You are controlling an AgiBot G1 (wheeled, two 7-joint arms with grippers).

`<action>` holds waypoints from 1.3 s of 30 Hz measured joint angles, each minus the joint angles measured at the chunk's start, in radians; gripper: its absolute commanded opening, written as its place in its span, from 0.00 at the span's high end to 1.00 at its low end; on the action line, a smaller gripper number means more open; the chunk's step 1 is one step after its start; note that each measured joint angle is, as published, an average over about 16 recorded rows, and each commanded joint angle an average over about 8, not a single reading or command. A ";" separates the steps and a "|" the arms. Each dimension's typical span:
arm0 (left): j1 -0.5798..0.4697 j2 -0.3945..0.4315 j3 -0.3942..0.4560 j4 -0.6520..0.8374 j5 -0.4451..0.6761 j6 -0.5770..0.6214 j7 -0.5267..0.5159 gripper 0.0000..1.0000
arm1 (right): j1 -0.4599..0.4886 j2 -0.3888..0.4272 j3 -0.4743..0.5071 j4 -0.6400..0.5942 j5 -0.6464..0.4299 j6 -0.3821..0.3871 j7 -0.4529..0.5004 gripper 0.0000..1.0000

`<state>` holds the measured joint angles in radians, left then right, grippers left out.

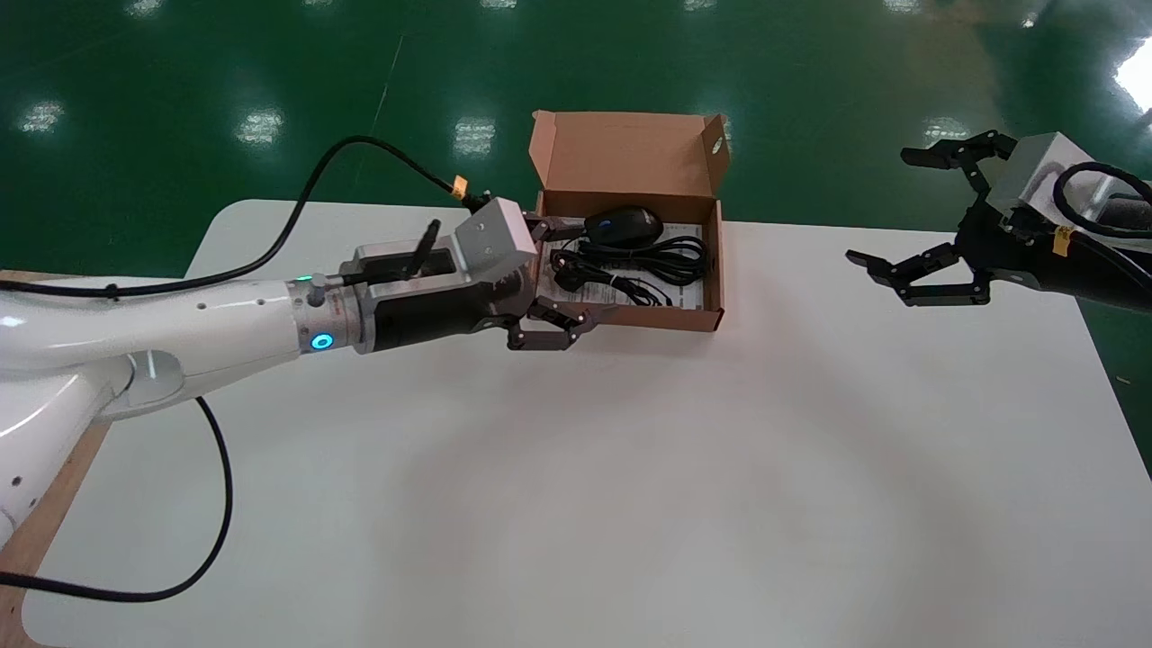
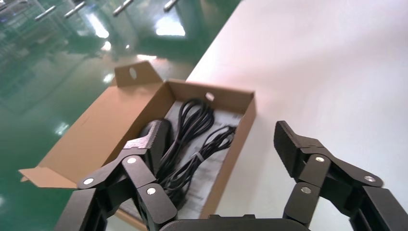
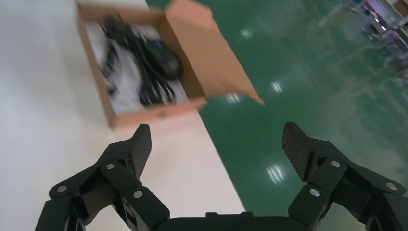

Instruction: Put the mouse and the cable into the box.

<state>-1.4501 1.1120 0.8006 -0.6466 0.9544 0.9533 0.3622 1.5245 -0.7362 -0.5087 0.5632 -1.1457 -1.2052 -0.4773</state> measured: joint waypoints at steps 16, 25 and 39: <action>0.147 -0.196 -0.204 -0.249 -0.087 0.212 -0.215 0.00 | -0.214 0.059 0.109 0.343 0.197 -0.138 0.316 0.00; 0.229 -0.306 -0.318 -0.390 -0.137 0.331 -0.336 0.00 | -0.334 0.093 0.170 0.536 0.309 -0.216 0.494 0.00; 0.351 -0.469 -0.488 -0.597 -0.210 0.508 -0.513 0.00 | -0.450 0.125 0.229 0.721 0.416 -0.291 0.662 0.00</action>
<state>-1.0987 0.6434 0.3129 -1.2436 0.7449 1.4610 -0.1505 1.0747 -0.6115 -0.2800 1.2845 -0.7298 -1.4958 0.1850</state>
